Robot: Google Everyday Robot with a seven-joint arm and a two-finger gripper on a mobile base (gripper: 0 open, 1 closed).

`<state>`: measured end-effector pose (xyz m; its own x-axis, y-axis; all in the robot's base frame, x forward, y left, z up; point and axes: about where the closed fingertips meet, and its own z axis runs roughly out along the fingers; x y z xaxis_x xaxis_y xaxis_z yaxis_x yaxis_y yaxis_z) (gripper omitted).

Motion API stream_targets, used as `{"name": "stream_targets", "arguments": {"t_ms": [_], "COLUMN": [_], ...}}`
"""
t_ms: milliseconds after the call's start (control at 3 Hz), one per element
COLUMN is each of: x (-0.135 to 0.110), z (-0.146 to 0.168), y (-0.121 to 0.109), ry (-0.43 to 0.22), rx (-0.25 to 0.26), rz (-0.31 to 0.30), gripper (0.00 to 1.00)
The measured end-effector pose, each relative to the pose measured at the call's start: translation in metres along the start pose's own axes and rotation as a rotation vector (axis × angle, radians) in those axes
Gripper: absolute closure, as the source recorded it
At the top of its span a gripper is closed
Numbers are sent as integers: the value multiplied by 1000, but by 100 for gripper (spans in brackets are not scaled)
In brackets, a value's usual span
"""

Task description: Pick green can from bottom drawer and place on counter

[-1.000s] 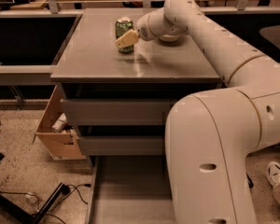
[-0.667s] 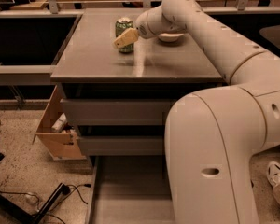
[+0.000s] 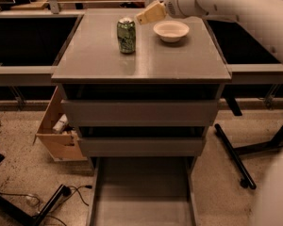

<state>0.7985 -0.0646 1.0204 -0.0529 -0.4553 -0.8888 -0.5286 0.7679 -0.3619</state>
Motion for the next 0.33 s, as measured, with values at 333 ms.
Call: {"name": "stream_targets", "arguments": {"t_ms": [333], "x": [-3], "z": [-83], "y": [-4], "ry": [-49], "rx": [72], "rz": [-34], "gripper": [0]}}
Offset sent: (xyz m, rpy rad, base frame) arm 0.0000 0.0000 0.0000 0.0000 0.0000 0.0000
